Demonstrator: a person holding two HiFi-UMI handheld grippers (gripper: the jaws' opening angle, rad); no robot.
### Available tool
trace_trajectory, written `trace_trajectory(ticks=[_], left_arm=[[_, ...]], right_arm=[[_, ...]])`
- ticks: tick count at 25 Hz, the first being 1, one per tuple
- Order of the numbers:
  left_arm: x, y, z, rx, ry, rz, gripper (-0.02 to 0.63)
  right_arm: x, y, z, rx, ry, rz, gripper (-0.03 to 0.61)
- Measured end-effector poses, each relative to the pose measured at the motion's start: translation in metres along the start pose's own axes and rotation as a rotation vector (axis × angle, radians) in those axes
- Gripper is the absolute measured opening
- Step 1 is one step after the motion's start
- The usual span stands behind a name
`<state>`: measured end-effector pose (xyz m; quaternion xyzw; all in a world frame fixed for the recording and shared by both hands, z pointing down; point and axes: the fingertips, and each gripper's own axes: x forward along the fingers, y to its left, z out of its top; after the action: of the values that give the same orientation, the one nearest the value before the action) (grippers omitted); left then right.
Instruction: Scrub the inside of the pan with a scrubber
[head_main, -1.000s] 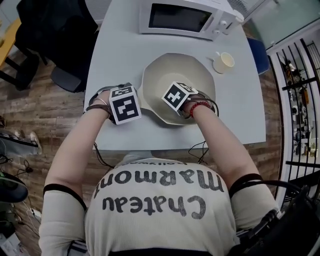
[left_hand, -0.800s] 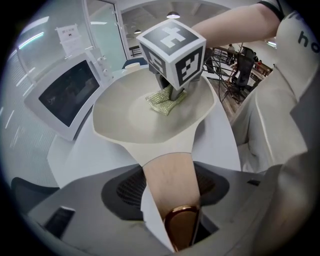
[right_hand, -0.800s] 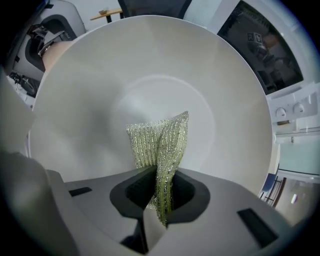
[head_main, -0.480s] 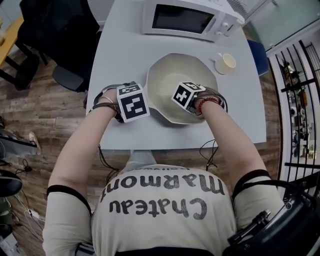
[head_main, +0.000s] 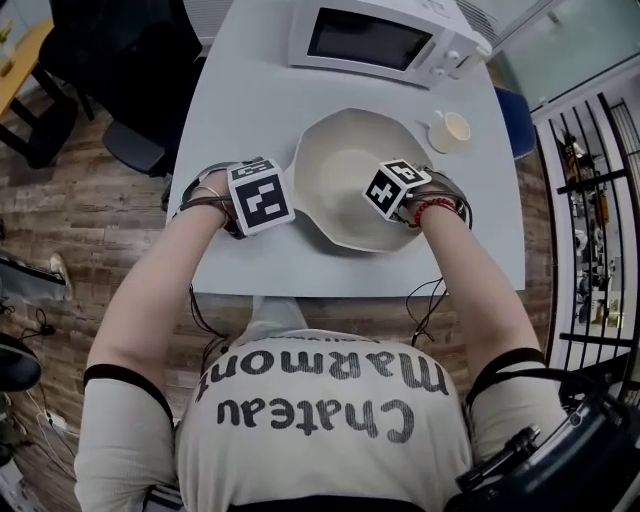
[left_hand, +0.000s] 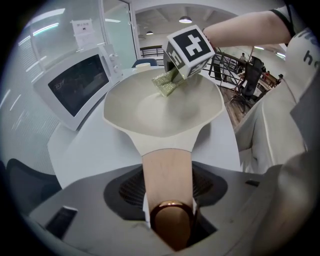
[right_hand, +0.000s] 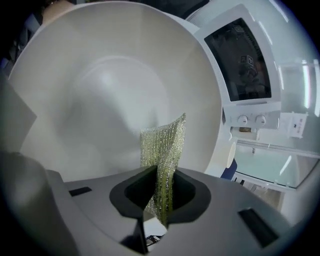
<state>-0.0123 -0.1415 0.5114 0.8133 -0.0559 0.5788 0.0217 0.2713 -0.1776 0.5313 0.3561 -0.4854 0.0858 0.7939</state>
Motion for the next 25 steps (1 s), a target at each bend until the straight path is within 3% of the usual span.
trace_trajectory(ticks=[12, 15, 18, 20, 21, 23, 25], left_arm=[[0.000, -0.001, 0.002, -0.012, 0.005, -0.007, 0.232], [0.001, -0.001, 0.002, -0.011, 0.006, -0.005, 0.232], [0.000, -0.002, 0.001, -0.021, 0.007, -0.008, 0.232], [0.000, -0.003, 0.001, -0.025, 0.008, -0.012, 0.232], [0.000, -0.004, 0.001, -0.026, 0.009, -0.013, 0.232], [0.000, -0.004, 0.001, -0.028, 0.010, -0.014, 0.232], [0.000, -0.004, 0.000, -0.030, 0.013, -0.013, 0.232]], right_arm=[[-0.023, -0.054, -0.008, 0.113, -0.169, -0.124, 0.058], [-0.038, -0.061, -0.002, 0.250, -0.277, -0.077, 0.058], [-0.074, -0.053, 0.011, 0.506, -0.439, 0.155, 0.058], [-0.098, -0.052, 0.028, 0.609, -0.570, 0.308, 0.057], [-0.110, -0.044, 0.039, 0.651, -0.634, 0.431, 0.057], [-0.137, -0.016, 0.064, 0.735, -0.735, 0.760, 0.057], [-0.158, 0.018, 0.087, 0.807, -0.772, 1.092, 0.057]])
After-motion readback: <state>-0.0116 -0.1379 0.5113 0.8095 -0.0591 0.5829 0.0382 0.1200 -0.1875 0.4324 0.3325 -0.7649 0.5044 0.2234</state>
